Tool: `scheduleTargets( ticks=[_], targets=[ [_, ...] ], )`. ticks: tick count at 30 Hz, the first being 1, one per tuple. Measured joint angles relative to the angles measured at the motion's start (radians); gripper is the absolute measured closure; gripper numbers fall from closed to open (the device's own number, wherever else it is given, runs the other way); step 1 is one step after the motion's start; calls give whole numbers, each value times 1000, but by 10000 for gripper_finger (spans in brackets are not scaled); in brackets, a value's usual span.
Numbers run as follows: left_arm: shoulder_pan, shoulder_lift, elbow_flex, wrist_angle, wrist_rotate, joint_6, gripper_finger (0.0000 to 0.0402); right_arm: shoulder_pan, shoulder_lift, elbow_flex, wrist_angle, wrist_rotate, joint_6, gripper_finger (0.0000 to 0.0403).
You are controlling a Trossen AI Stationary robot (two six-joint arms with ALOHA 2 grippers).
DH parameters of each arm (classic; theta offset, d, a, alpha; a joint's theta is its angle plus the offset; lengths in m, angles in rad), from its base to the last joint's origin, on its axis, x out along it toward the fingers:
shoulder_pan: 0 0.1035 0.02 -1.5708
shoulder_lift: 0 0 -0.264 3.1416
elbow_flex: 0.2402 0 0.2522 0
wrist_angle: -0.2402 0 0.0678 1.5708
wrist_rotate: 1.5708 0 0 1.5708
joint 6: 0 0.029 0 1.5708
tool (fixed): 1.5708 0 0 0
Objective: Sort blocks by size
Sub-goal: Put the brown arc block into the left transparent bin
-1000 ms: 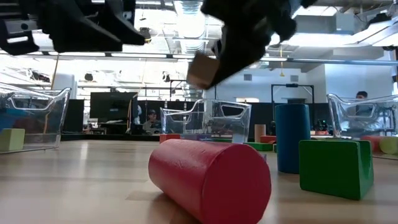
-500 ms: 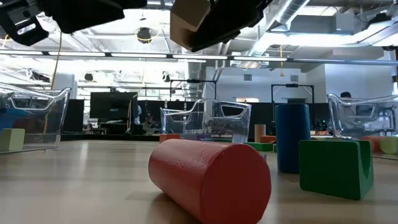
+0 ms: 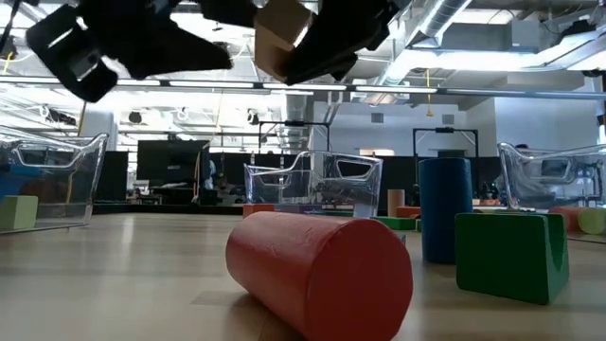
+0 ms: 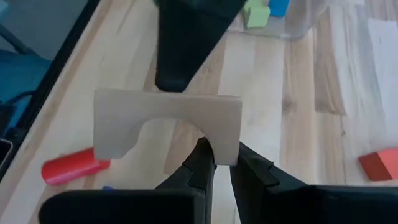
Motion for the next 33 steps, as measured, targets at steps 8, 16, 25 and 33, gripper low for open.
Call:
scheduleTargets(
  ticks=[8, 16, 25, 33],
  targets=[
    [-35, 30, 63, 12, -88, 2, 160, 21, -2, 1, -3, -2, 3, 335],
    [-31, 31, 64, 5, -74, 25, 159, 23, -2, 1, 8, -2, 0, 335],
    [11, 31, 64, 3, -50, 23, 169, 14, -2, 1, 55, -2, 0, 335],
    [12, 31, 63, 8, -23, 20, 232, 14, -2, 1, 55, -2, -4, 335]
  ],
)
